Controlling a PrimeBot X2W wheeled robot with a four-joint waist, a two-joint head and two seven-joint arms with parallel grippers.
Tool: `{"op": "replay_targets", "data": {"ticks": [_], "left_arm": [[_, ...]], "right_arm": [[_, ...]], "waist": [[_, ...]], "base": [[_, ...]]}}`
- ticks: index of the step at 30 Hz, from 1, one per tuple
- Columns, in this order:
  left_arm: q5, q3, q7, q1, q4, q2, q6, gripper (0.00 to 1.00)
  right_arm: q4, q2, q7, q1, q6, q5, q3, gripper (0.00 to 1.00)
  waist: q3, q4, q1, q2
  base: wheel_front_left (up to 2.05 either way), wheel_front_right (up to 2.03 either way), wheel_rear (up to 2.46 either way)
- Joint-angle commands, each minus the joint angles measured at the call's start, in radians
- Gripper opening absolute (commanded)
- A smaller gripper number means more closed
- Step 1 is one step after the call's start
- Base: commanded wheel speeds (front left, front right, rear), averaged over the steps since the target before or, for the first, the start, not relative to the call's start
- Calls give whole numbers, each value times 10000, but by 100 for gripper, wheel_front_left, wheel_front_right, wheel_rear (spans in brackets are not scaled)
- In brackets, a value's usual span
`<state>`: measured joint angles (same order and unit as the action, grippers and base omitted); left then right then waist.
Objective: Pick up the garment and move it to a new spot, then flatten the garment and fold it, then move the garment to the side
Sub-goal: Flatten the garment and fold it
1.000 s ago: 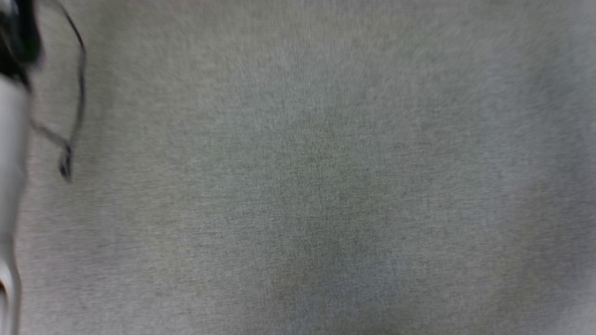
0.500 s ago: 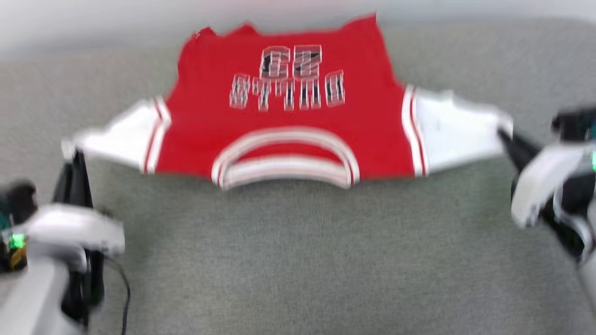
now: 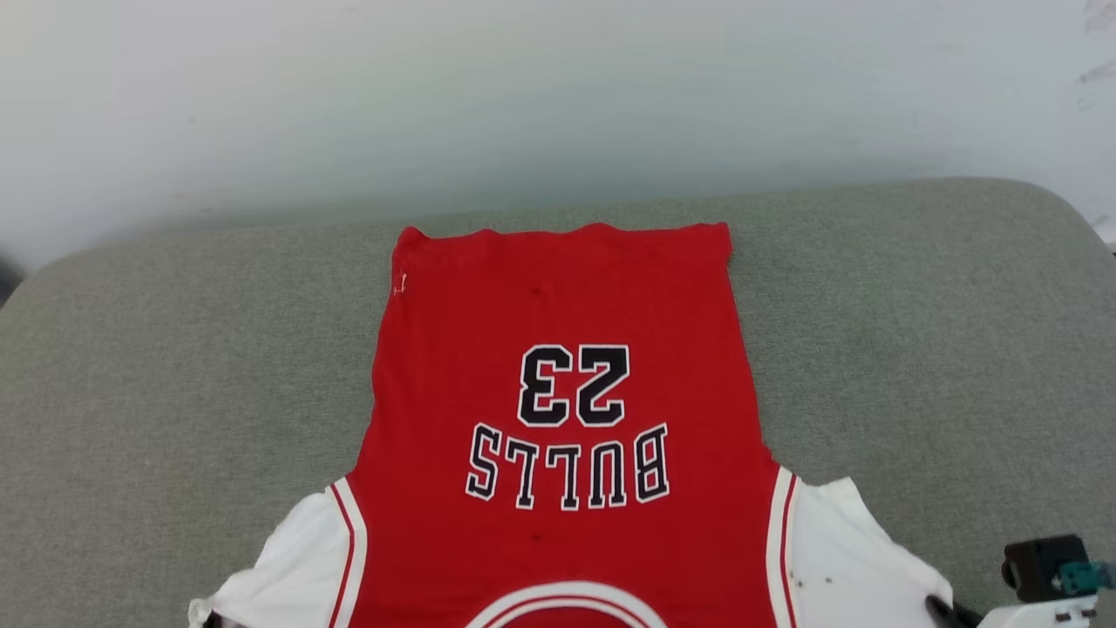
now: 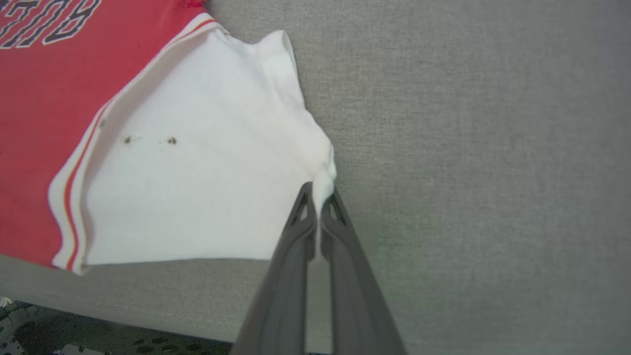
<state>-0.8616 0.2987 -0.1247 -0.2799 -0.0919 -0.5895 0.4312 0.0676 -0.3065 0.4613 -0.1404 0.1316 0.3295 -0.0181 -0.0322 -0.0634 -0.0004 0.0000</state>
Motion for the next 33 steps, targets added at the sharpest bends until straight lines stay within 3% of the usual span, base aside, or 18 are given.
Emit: {"op": "replay_targets", "data": {"ticks": [1, 4, 9, 10, 11, 18, 23, 29, 33], "left_arm": [[-54, -4, 2, -273, -79, -17, 140, 0], [-105, 217, 116, -716, -127, 152, 283, 0], [-105, 450, 7, -666, -47, 450, 146, 0], [-76, 506, -13, -578, -31, 493, 118, 0], [-42, 532, -53, -499, -25, 521, 97, 0], [440, 787, -39, 230, -591, 536, 235, 0], [829, 986, -29, 958, -1162, 591, 336, 0], [1290, 1376, -94, 2016, -1587, 871, 183, 0], [1490, 1570, -175, 2647, -1598, 1080, 8, 0]], "right_arm": [[-242, 227, 162, -424, -16, -54, 158, 0], [-631, 579, 464, -1047, -16, -259, 429, 0], [-802, 978, 523, -1143, -16, -491, 633, 0], [-822, 1016, 509, -1014, -16, -471, 632, 45], [-869, 1003, 427, -806, -16, -471, 610, 100], [-232, 973, -215, 1540, -14, -85, 1021, 100], [1432, 1135, -487, 4516, -14, 286, 1659, 100], [4214, 796, 569, 8079, -14, 31, 2359, 100], [5187, 497, 1615, 9640, -13, -252, 2679, 100]], "waist": [[176, 97, 4, 0], [277, 147, 4, 0], [260, 255, 4, 0], [214, 292, 4, 0], [158, 330, 4, 0], [-589, 656, 4, 0], [-1518, 1020, 4, 0], [-2815, 1843, 4, 0], [-3505, 2283, 4, 0]], "base": [[0, 0, 0], [0, 0, 0], [0, 0, 0], [0, 0, 0], [0, 0, 0], [0, 0, 0], [0, 0, 0], [0, 0, 0], [0, 0, 0]]}}
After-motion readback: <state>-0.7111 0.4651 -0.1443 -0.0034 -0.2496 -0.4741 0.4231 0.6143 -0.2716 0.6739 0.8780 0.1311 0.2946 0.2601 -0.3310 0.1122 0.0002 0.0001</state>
